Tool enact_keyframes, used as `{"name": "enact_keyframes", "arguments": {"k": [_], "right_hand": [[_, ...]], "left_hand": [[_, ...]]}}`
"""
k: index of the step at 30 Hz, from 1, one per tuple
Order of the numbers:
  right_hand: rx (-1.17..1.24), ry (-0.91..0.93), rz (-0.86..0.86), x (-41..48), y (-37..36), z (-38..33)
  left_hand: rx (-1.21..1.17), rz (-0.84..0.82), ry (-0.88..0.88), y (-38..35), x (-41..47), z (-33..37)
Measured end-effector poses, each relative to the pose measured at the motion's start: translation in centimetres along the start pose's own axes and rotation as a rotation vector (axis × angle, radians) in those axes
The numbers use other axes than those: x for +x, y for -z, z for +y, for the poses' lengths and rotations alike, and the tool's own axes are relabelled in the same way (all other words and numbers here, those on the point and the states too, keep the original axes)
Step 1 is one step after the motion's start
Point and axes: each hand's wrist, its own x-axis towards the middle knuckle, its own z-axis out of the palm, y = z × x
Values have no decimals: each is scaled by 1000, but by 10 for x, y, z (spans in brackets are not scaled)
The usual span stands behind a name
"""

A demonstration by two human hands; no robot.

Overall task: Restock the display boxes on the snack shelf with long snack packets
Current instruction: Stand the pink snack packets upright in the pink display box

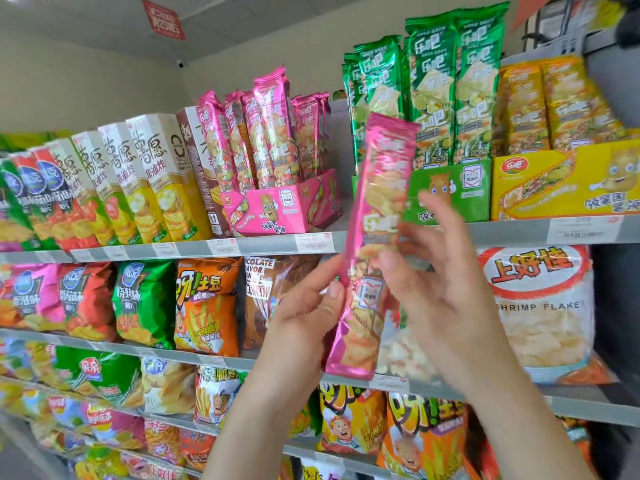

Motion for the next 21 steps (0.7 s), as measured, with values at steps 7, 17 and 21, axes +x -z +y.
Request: {"name": "enact_keyframes", "arguments": {"k": [7,17,21], "right_hand": [[-42,218,-124,91,23,-46],[-306,363,62,161,12,-77],[-368,500,193,189,8,-97]], "left_hand": [[47,-151,-31,11,14,22],[846,139,-496,24,65,87],[1008,287,-757,29,107,144]]}}
